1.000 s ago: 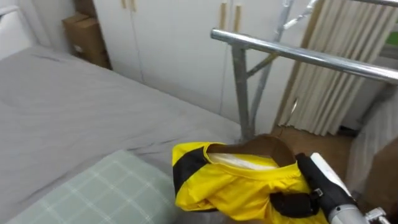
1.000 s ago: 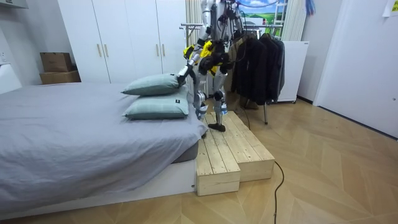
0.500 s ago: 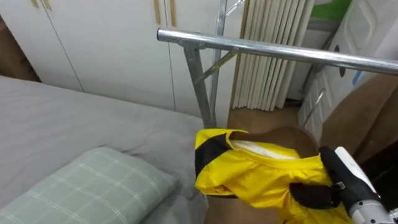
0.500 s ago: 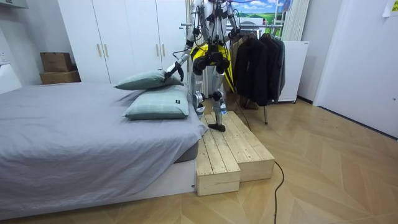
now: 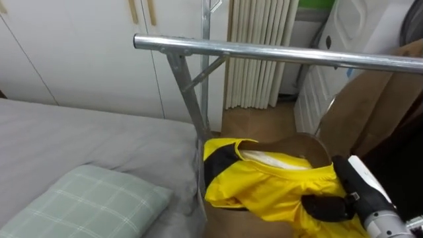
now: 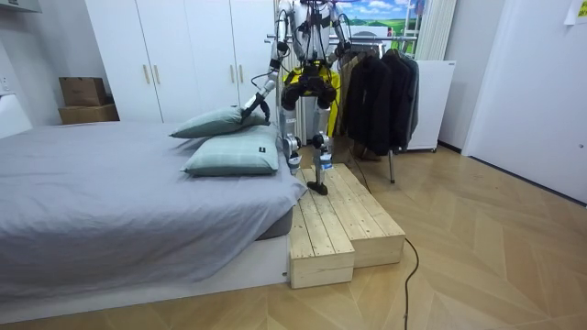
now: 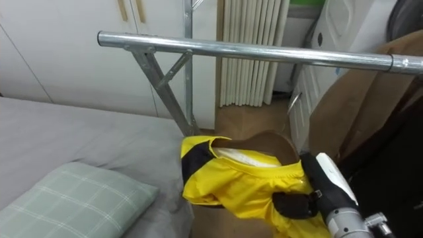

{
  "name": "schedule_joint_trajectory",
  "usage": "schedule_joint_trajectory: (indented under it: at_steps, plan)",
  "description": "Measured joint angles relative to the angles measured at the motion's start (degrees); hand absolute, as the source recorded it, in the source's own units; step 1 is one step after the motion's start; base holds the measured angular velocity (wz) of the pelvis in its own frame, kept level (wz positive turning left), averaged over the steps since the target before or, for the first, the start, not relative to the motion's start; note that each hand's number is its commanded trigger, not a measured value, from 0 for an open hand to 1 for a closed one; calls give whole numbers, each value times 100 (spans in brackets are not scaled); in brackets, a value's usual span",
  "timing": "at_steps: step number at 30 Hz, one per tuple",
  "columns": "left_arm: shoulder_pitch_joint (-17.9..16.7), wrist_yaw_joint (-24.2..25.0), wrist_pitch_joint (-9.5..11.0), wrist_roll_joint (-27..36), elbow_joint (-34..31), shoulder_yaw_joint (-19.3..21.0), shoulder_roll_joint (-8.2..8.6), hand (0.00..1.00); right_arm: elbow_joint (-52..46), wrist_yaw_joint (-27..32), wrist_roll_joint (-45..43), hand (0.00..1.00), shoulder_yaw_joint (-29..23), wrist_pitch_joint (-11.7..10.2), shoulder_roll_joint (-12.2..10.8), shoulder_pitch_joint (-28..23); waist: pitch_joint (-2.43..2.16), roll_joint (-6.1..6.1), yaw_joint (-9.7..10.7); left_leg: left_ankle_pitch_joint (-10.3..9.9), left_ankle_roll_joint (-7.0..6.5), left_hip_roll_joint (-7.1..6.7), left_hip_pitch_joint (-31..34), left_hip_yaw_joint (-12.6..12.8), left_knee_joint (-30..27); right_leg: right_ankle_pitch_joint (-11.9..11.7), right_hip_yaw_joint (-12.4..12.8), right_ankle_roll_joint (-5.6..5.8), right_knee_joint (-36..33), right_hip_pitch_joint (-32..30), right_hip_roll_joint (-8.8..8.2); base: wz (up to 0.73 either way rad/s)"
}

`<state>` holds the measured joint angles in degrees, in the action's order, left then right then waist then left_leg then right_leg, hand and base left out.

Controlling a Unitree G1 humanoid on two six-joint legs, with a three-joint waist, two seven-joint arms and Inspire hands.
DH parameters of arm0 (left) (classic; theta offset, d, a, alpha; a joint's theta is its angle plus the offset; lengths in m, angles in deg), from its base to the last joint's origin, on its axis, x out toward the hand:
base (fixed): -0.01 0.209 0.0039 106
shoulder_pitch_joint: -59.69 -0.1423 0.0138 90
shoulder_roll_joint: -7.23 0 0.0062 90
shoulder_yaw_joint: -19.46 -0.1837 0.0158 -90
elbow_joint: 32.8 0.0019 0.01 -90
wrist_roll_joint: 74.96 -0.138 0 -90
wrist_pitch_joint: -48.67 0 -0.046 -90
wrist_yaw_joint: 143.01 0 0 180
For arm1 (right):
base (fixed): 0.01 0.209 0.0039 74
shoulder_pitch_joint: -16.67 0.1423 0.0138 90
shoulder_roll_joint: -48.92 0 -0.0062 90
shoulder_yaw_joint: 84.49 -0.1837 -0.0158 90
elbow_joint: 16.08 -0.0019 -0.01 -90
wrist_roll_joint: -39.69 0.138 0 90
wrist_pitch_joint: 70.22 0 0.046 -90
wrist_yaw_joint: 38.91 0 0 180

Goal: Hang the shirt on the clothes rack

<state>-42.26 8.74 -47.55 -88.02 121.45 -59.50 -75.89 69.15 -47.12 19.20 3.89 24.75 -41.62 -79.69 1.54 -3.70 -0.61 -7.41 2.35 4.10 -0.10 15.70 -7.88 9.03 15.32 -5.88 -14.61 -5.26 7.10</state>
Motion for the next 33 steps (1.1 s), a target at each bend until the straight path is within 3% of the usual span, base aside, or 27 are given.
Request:
schedule_joint_trajectory:
  at_steps: [9,15,19,23,33]
  plan:
    - [16,-23,0,-6,-5,15,2,0,-549,-183,-232,100,94,-4,169,138,-56,-77,-31,1,1,11,-12,-20,1,-50,-55,-26,87,59,-11,0]
    - [16,-24,1,-5,-14,14,1,0,-584,-348,-280,100,92,13,220,138,-67,-94,-41,1,2,15,-62,-63,-1,-56,-116,-27,98,133,-22,3]
    - [2,-24,138,-52,-14,87,2,0,-884,-369,-836,100,43,18,210,184,-78,-109,-157,2,2,15,-55,-62,-30,-66,-139,-19,101,133,-26,0]
    - [-9,-31,184,-51,-14,112,2,0,-1116,-119,-1314,100,42,-21,188,265,-81,-111,-160,2,2,18,-55,-65,-41,-76,-145,-22,100,136,-23,0]
    - [-8,-62,201,-49,-23,43,3,0,-1143,276,-1357,100,28,-21,127,265,-72,-74,-123,1,2,18,-90,-159,-88,-81,-197,-24,140,246,-30,4]
